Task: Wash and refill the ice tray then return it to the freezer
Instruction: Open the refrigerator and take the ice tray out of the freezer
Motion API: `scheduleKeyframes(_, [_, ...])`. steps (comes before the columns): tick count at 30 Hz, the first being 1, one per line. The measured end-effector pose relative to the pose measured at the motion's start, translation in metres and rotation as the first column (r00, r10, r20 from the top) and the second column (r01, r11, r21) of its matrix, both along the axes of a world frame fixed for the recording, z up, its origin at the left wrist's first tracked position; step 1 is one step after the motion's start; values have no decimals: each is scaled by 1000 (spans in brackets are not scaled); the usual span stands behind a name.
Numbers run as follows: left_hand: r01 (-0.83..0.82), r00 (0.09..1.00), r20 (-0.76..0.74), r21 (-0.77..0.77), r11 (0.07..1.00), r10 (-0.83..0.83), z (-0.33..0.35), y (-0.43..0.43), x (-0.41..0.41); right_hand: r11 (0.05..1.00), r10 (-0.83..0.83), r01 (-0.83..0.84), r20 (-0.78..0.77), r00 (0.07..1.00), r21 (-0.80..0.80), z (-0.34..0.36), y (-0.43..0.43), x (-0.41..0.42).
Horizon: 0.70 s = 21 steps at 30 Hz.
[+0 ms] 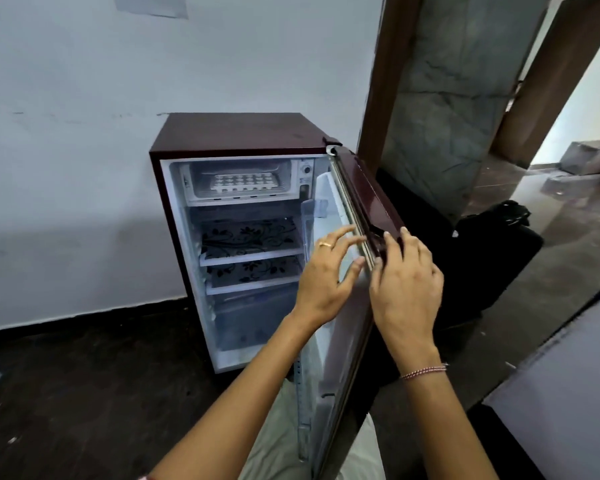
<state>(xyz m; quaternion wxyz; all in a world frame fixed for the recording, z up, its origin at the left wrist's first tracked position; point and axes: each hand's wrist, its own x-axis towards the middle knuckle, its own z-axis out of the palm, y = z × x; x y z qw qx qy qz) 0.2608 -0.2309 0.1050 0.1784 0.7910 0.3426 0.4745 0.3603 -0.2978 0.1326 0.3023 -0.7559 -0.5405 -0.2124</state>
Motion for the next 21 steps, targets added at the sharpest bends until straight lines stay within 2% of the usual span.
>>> scheduleKeyframes(3, [154,977,-149,4,988,-152,8,8,37,1000,-30,30,1,1000,5,-2,-2,37])
scheduleKeyframes(6, [223,948,-241,27,974,-210,8,12,69,998,-52,50,39,998,45,-6,-2,69])
scheduleKeyframes(12, [199,939,-304,90,976,-163,3,16,112,985,-97,83,86,992,154,-13,0,121])
scheduleKeyframes(21, [181,932,-340,127,975,-129,1,19,139,975,-103,73,137,985,210,-21,8,156])
